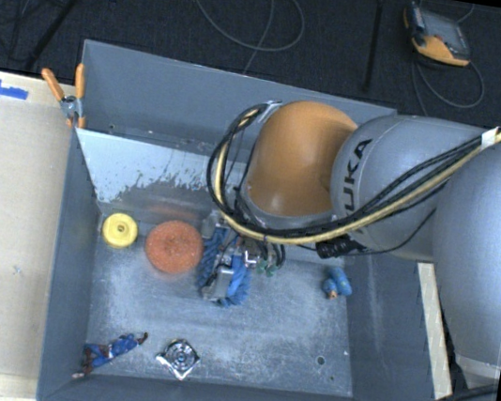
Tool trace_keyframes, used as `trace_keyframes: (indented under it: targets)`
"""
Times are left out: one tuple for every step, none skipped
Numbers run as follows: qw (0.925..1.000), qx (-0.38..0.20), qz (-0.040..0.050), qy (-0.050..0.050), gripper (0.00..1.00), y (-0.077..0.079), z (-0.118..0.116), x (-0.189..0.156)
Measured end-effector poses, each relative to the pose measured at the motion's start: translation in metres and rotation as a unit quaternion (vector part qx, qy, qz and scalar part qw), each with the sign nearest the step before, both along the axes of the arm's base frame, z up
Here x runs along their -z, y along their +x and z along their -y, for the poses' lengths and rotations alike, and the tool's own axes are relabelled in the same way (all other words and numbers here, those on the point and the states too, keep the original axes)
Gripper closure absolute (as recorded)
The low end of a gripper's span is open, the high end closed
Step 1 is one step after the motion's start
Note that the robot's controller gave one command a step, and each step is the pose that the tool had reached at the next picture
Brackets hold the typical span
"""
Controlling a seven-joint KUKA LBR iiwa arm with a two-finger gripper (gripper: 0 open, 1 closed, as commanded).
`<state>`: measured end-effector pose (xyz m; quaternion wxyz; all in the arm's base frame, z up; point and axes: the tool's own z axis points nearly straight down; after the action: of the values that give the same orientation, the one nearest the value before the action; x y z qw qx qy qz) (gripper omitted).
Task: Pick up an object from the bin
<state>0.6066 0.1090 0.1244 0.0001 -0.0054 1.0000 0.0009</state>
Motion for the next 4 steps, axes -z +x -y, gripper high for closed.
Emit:
trace_keyframes:
  targets:
    - [0.9995, 0.031, -0.0001, -0.001, 1.0, 0.0, 0.043, 0.033]
    - [0.9995, 0.031, -0.0001, -0.001, 1.0, 0.0, 0.043, 0.033]
    - [0.9997, 0.023, 0.0061, 0.002, 1.0, -0.007, 0.053, 0.045]
    - [0.9998, 0.02, 0.0052, 0.003, 1.0, -0.001, 0.064, 0.049]
